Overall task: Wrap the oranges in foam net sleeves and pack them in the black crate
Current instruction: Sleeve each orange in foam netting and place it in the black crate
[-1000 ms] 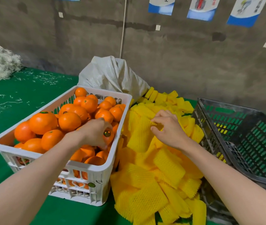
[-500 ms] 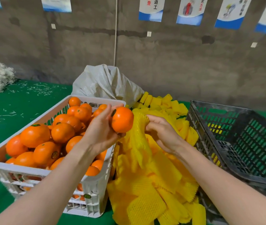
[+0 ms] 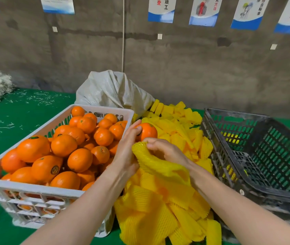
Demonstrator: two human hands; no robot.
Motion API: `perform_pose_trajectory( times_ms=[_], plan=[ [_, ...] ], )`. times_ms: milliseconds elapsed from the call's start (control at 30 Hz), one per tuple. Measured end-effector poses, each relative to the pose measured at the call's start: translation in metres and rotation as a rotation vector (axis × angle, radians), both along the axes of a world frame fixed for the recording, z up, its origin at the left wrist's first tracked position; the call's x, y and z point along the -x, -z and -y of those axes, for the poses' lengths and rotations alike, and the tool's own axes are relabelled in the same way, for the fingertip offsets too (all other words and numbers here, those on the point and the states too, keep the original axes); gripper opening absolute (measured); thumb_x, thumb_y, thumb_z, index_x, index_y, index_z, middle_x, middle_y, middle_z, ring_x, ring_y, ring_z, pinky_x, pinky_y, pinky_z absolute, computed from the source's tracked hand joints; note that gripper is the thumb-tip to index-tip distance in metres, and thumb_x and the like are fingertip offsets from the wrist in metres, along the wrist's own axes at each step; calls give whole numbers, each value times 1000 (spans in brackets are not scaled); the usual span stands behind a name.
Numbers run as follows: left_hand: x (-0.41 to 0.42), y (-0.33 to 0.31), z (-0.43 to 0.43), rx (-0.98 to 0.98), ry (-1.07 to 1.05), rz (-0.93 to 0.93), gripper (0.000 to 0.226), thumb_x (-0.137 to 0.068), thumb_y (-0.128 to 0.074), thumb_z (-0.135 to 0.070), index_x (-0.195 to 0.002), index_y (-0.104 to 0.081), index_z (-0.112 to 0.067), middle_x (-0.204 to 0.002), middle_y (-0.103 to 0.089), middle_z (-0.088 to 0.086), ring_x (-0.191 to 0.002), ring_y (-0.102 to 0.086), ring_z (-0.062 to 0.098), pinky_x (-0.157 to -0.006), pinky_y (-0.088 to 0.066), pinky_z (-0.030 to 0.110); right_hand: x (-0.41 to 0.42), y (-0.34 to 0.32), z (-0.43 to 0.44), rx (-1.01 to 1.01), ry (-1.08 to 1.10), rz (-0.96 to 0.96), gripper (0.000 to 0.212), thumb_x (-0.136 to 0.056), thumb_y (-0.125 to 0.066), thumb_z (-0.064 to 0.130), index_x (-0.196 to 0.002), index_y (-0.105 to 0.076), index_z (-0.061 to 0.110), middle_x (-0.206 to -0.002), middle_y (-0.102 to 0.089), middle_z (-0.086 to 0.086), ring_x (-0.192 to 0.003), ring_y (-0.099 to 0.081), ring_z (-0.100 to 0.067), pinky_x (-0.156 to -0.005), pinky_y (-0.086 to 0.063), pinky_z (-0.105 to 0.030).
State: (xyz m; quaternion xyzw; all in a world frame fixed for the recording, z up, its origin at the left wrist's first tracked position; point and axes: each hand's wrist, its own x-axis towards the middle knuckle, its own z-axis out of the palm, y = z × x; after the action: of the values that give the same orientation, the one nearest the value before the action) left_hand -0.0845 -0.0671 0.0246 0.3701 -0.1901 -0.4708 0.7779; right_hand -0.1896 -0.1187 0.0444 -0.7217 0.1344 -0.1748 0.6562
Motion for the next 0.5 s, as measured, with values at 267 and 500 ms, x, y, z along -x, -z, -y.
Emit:
perform_pose_trajectory(
  times_ms=[267, 500],
  plan=[
    [13, -4, -2, 94, -12, 66, 21, -94, -48, -14, -104, -64, -23, -88, -65, 10, -81, -65, 20, -66, -55, 28, -5, 16, -7, 627, 509, 153, 21, -96, -49, 14, -76, -50, 20, -64, -48, 11, -61, -47, 2, -57, -35, -15],
    [19, 6, 2, 105, 11, 97, 28, -95, -48, -30, -116, -60, -16, -100, -71, 10, -95, -67, 23, -80, -56, 36, -6, 3, 10, 582, 872, 190, 19, -96, -49, 15, -80, -55, 5, -66, -44, 10, -63, -43, -7, -62, -29, -22]
  ],
)
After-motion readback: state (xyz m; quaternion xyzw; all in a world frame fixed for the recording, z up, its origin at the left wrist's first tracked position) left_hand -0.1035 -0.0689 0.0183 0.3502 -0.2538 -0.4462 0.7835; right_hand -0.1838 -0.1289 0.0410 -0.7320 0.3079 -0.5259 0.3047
